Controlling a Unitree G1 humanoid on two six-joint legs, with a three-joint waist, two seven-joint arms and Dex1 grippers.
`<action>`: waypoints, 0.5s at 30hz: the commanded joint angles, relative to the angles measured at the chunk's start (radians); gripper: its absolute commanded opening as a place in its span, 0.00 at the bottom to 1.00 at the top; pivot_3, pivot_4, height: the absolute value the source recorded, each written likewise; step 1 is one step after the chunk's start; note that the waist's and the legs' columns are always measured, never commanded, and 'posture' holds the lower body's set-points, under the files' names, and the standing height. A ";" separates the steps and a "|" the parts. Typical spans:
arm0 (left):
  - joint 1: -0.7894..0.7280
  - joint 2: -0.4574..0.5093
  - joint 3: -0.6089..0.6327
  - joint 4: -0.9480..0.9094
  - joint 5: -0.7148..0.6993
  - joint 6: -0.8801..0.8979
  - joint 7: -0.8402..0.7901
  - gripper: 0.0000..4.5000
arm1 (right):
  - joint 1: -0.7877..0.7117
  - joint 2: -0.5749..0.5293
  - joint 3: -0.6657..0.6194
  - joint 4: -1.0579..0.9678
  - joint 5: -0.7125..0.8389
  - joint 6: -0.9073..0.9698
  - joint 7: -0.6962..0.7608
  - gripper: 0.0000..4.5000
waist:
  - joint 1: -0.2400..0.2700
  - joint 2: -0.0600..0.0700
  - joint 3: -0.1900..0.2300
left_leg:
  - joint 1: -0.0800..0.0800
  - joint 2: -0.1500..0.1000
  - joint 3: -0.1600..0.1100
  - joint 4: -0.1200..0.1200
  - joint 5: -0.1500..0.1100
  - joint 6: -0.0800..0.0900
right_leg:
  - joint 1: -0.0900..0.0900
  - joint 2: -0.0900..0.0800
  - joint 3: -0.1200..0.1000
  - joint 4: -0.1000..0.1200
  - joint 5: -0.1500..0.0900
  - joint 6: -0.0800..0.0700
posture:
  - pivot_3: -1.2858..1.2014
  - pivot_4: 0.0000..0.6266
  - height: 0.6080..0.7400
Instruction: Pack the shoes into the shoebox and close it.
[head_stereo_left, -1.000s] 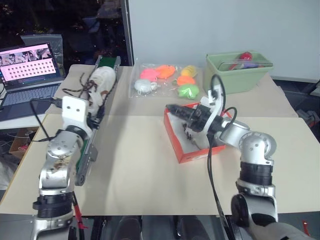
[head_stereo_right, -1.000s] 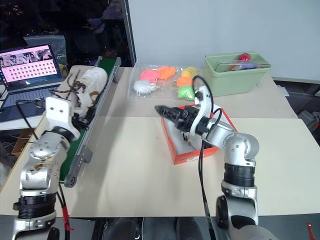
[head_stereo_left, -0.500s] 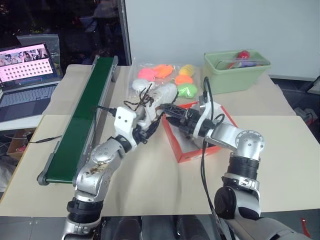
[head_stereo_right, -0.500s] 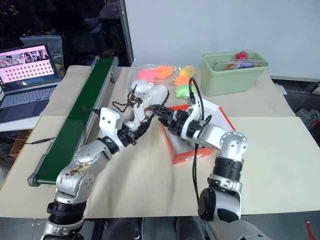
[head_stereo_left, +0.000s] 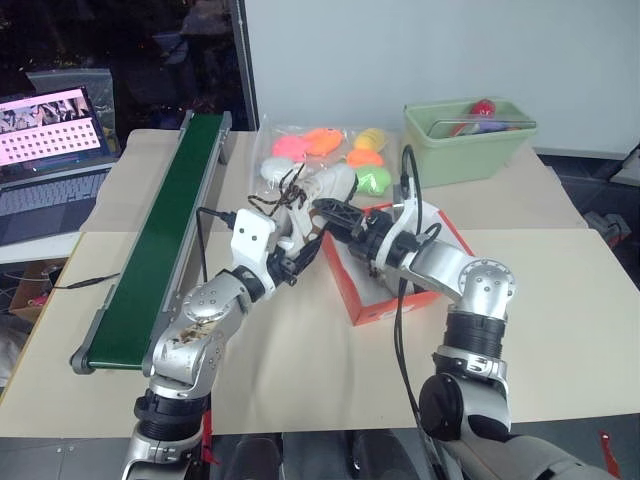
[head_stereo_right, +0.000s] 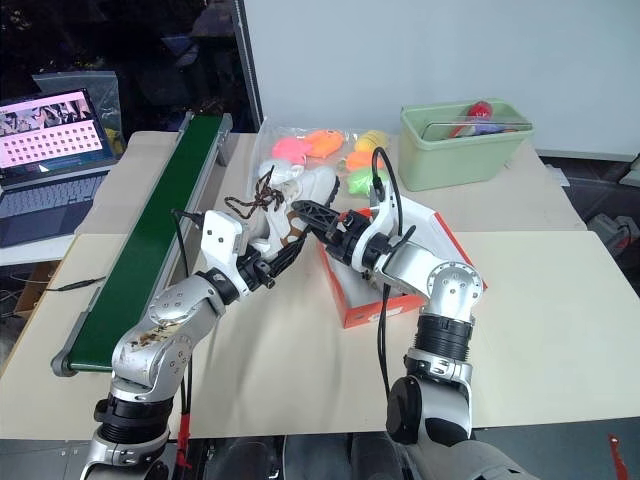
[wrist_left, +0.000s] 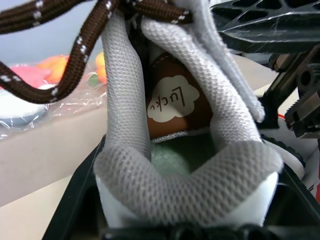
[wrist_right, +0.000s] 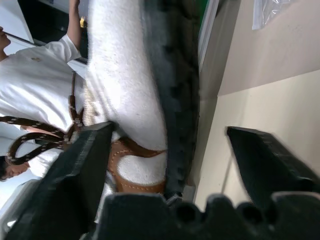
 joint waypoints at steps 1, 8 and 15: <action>-0.028 -0.008 -0.035 -0.048 -0.028 -0.009 -0.037 0.57 | -0.021 0.012 0.008 -0.035 0.020 -0.051 -0.023 0.55 | 0.000 0.000 0.000 | 0.000 0.000 0.000 0.000 0.000 0.000 | 0.000 0.000 0.000 0.000 0.000 0.000 | 0.52 0.24 0.92; -0.028 -0.009 -0.036 -0.050 -0.031 -0.007 -0.041 0.57 | -0.022 0.043 0.014 -0.072 0.076 -0.068 -0.031 0.14 | 0.000 0.000 0.000 | 0.000 0.000 0.000 0.000 0.000 0.000 | 0.000 0.000 0.000 -0.001 0.000 0.000 | 0.52 0.24 0.92; -0.016 0.038 -0.089 -0.049 0.010 -0.021 -0.072 0.57 | -0.015 0.124 -0.020 -0.116 0.188 -0.148 -0.120 0.14 | 0.000 0.000 0.000 | 0.000 0.000 0.000 0.000 0.000 0.000 | 0.000 0.000 0.000 -0.001 0.000 0.000 | 0.52 0.24 0.92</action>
